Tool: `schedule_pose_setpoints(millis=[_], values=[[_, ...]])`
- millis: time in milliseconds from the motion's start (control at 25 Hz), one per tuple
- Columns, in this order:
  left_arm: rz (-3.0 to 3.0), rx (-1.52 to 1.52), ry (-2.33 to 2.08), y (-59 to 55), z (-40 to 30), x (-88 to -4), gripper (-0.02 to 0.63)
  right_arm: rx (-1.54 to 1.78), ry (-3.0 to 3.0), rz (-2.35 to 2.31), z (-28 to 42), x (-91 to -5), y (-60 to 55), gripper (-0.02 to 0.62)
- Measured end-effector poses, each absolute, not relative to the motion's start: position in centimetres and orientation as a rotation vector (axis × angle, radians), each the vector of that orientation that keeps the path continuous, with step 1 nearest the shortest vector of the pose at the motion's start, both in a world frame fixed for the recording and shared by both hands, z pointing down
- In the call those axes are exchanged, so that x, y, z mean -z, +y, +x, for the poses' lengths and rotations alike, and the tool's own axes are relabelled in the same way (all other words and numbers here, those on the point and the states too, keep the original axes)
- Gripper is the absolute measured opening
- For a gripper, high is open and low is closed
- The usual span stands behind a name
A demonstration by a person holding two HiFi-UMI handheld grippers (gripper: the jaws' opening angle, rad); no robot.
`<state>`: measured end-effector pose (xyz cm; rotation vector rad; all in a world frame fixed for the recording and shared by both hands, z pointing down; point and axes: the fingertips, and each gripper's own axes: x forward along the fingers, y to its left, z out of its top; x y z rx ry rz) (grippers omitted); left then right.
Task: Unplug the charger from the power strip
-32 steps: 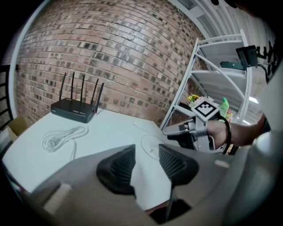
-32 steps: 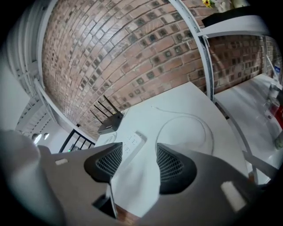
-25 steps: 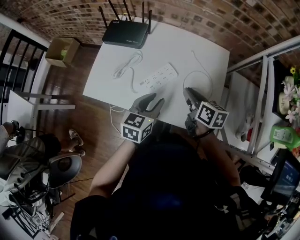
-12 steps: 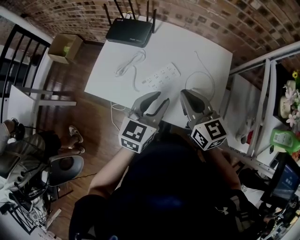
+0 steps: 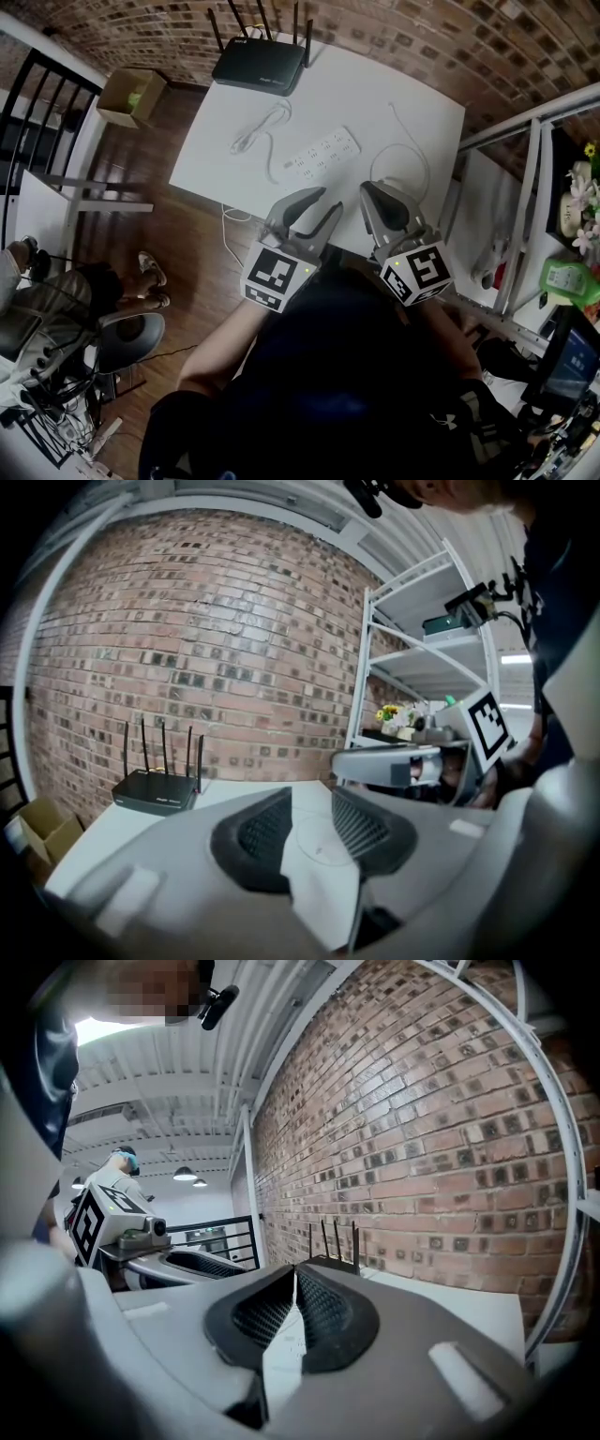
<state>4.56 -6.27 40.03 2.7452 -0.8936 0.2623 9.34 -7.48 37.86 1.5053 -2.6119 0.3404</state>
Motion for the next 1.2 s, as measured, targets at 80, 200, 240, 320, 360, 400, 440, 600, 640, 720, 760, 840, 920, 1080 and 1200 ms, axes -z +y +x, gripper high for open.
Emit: schedule_pose_setpoints(millis=[80, 200, 240, 320, 360, 400, 440, 600, 640, 720, 760, 840, 920, 1080, 1200], values=[[2.748, -0.261, -0.891, -6.25, 4.57, -39.94, 0.134, -0.333, -2.609, 1.506, 9.34, -37.84, -7.48, 0.017], [2.755, -0.259, -0.887, -6.19, 4.68, -39.76, 0.133, -0.314, -2.617, 1.500, 9.27, -37.56, -7.46, 0.017], [2.758, -0.258, -0.884, -6.17, 4.74, -39.70, 0.135, -0.310, -2.619, 1.500, 9.27, -37.46, -7.46, 0.017], [2.762, -0.254, -0.879, -6.17, 4.86, -39.56, 0.135, -0.305, -2.621, 1.503, 9.32, -37.34, -7.52, 0.017], [2.765, -0.253, -0.877, -6.19, 4.91, -39.52, 0.135, -0.305, -2.621, 1.504, 9.36, -37.32, -7.56, 0.017], [2.766, -0.253, -0.876, -6.23, 4.95, -39.49, 0.135, -0.305, -2.620, 1.505, 9.40, -37.31, -7.60, 0.017], [2.768, -0.254, -0.874, -6.27, 4.99, -39.49, 0.135, -0.306, -2.619, 1.507, 9.43, -37.31, -7.64, 0.017], [2.771, -0.255, -0.867, -6.40, 5.06, -39.44, 0.135, -0.310, -2.617, 1.512, 9.51, -37.34, -7.73, 0.017], [2.772, -0.255, -0.865, -6.40, 5.09, -39.42, 0.135, -0.312, -2.617, 1.514, 9.55, -37.36, -7.74, 0.017], [2.776, -0.257, -0.861, -6.38, 5.16, -39.42, 0.135, -0.316, -2.615, 1.516, 9.61, -37.42, -7.76, 0.017], [2.778, -0.257, -0.860, -6.38, 5.17, -39.42, 0.135, -0.318, -2.614, 1.517, 9.61, -37.44, -7.77, 0.017], [2.780, -0.257, -0.858, -6.41, 5.18, -39.41, 0.135, -0.317, -2.613, 1.516, 9.58, -37.46, -7.81, 0.017], [2.781, -0.258, -0.857, -6.44, 5.19, -39.44, 0.135, -0.317, -2.613, 1.515, 9.57, -37.47, -7.84, 0.017], [2.783, -0.261, -0.856, -6.38, 5.27, -39.44, 0.135, -0.319, -2.616, 1.513, 9.62, -37.45, -7.83, 0.017], [2.788, -0.263, -0.857, -6.29, 5.36, -39.35, 0.135, -0.316, -2.620, 1.509, 9.65, -37.37, -7.75, 0.017]])
